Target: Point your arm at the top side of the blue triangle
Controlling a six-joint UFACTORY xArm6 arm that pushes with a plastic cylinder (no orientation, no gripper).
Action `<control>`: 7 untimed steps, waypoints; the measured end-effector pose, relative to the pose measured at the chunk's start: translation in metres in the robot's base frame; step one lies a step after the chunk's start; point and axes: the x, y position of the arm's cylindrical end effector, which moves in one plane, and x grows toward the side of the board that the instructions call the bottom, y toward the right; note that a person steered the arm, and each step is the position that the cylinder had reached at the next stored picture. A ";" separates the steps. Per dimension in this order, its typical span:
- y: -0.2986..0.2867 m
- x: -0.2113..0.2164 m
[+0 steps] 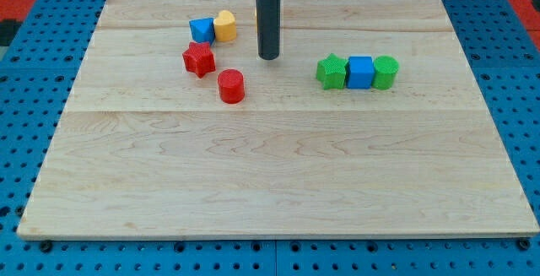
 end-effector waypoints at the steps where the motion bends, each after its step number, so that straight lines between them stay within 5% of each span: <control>1: 0.012 -0.015; 4: 0.032 -0.118; 7: -0.066 -0.132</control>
